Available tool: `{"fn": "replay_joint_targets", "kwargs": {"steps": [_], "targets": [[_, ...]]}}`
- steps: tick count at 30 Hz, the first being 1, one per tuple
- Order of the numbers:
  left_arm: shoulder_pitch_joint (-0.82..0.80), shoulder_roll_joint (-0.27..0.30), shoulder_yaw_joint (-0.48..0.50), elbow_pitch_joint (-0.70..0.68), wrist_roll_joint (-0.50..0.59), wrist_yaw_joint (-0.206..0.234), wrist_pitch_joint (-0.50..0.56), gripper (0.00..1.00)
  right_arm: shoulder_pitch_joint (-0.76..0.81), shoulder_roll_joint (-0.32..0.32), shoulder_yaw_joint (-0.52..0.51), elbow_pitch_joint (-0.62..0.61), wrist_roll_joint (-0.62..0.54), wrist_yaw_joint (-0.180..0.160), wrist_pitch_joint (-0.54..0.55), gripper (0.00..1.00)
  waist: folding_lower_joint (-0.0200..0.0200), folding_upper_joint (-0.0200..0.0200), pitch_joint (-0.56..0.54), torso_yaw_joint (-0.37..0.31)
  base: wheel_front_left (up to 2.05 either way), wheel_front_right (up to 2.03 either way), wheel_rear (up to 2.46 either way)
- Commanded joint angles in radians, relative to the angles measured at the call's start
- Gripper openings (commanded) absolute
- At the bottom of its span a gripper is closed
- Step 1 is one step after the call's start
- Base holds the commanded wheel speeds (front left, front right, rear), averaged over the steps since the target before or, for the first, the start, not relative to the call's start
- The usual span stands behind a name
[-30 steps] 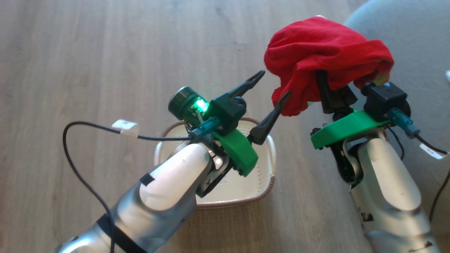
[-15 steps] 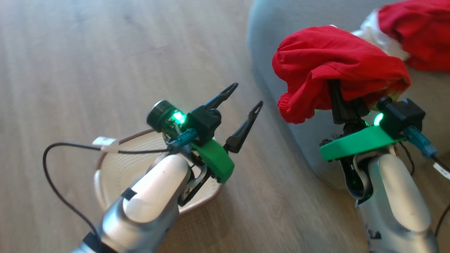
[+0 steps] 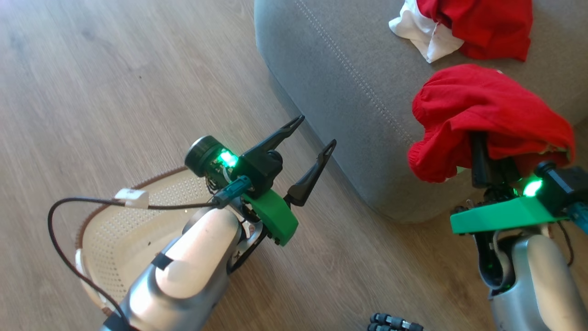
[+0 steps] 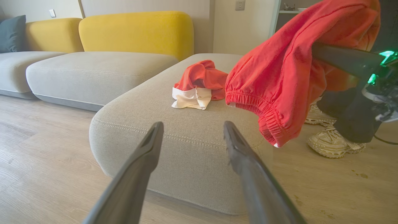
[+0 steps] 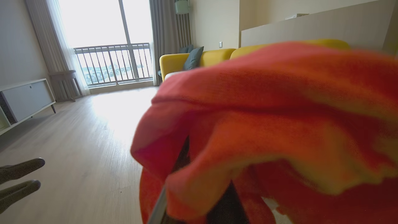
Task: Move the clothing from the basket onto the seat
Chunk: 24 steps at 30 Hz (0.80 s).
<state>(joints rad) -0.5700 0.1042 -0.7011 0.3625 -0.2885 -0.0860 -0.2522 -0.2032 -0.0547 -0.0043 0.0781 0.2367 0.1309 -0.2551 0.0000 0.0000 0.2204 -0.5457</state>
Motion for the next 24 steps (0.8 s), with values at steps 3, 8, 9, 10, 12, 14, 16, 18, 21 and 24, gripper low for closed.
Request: {"fn": "replay_joint_targets", "kwargs": {"steps": [3,8,9,10,12,14,16,18,21,24], "targets": [[-0.022,0.006,0.039,-0.035,0.02,-0.009,-0.01,1.0,-0.036,0.003,0.001,-0.053,-0.036,0.0,-0.007,0.0,0.0,0.0,0.031,-0.003,0.0,0.0,0.0],[-0.024,0.019,0.049,-0.043,0.048,-0.019,-0.01,1.0,-0.144,-0.057,-0.054,-0.047,-0.086,0.0,-0.007,0.0,0.0,0.0,0.109,-0.006,0.0,0.0,0.0],[-0.026,0.025,0.051,-0.046,0.053,-0.02,-0.01,1.0,-0.168,-0.071,-0.067,-0.038,-0.091,0.0,-0.007,0.0,0.0,0.0,0.122,-0.007,0.0,0.0,0.0],[-0.028,0.029,0.049,-0.049,0.058,-0.021,-0.01,1.0,-0.191,-0.086,-0.086,-0.029,-0.095,0.0,-0.007,0.0,0.0,0.0,0.137,-0.002,0.0,0.0,0.0],[-0.034,0.039,0.045,-0.055,0.068,-0.024,-0.01,1.0,-0.233,-0.115,-0.125,-0.014,-0.114,0.0,-0.007,0.0,0.0,0.0,0.164,0.008,0.0,0.0,0.0],[-0.041,0.05,0.039,-0.057,0.074,-0.027,-0.01,1.0,-0.273,-0.14,-0.171,0.005,-0.131,0.0,-0.007,0.0,0.0,0.0,0.191,0.017,0.0,0.0,0.0],[-0.048,0.061,0.033,-0.059,0.078,-0.03,-0.01,1.0,-0.313,-0.165,-0.215,0.027,-0.149,0.0,-0.007,0.0,0.0,0.0,0.216,0.024,0.0,0.0,0.0],[-0.055,0.072,0.029,-0.062,0.08,-0.032,-0.01,1.0,-0.359,-0.192,-0.244,0.052,-0.165,0.0,-0.007,0.0,0.0,0.0,0.241,0.031,0.0,0.0,0.0],[-0.068,0.089,0.019,-0.068,0.084,-0.034,-0.006,1.0,-0.44,-0.234,-0.28,0.111,-0.189,0.0,-0.007,0.0,0.0,0.0,0.284,0.038,0.0,0.0,0.0],[-0.084,0.103,0.007,-0.082,0.087,-0.036,0.005,1.0,-0.528,-0.277,-0.307,0.193,-0.219,0.0,-0.007,0.0,0.0,0.0,0.327,0.05,0.0,0.0,0.0]]}}
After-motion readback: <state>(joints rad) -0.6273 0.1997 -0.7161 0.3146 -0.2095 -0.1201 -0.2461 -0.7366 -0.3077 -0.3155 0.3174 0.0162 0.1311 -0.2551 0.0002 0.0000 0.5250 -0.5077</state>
